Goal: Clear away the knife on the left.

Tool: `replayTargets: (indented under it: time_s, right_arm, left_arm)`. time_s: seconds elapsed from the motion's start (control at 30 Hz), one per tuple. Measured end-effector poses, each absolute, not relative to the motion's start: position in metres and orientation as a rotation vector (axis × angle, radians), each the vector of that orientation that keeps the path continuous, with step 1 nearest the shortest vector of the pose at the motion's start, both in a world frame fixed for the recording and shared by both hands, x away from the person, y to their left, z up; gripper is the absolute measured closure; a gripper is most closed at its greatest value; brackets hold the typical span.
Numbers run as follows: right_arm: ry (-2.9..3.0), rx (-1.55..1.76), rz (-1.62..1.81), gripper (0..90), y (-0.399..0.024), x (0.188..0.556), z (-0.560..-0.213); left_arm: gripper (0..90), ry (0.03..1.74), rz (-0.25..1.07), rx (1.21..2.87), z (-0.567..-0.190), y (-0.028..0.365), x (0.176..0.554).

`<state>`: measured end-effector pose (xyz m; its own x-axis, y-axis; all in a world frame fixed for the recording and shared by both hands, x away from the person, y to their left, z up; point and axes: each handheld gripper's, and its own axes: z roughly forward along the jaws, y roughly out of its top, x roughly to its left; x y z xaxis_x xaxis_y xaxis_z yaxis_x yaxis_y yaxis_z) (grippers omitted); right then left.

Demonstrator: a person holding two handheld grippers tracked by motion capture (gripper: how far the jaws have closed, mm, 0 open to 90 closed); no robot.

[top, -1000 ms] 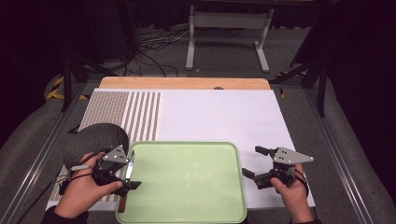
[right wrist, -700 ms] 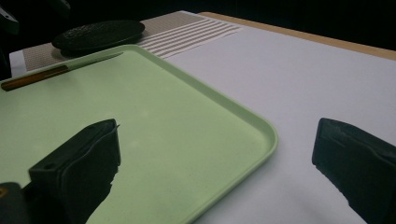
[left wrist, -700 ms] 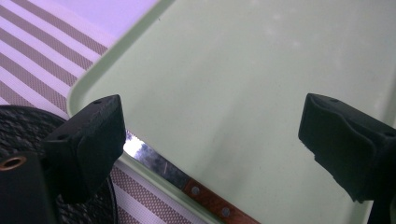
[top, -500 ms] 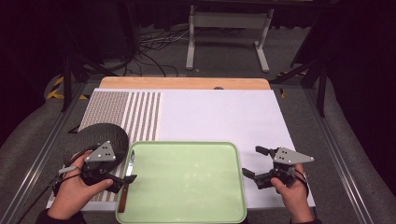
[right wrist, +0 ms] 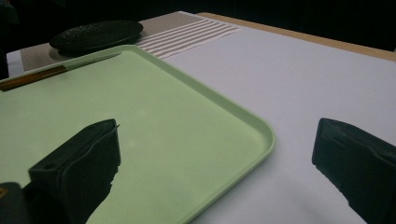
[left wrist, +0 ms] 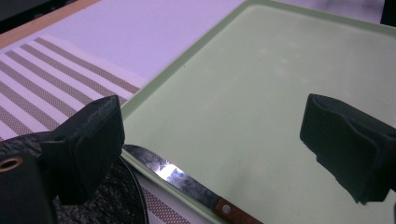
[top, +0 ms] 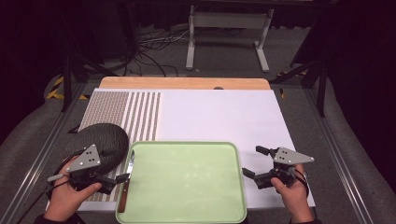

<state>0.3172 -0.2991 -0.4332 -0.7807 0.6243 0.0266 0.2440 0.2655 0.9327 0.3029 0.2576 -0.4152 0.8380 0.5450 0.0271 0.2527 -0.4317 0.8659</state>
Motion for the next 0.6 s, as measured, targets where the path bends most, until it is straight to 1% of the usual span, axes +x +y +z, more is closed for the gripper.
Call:
replayTargets:
  time_s: [0.27,0.6]
  right_arm:
    - [2.188,0.793,1.524,1.7,-0.3,0.317,-0.433]
    - [2.18,0.794,1.53,1.7,-0.301,0.317,-0.433]
  left_arm:
    - [7.6,0.603,0.403,1.939,-0.43,0.272,0.299]
    - [7.6,0.635,0.416,1.891,-0.448,0.289,0.295]
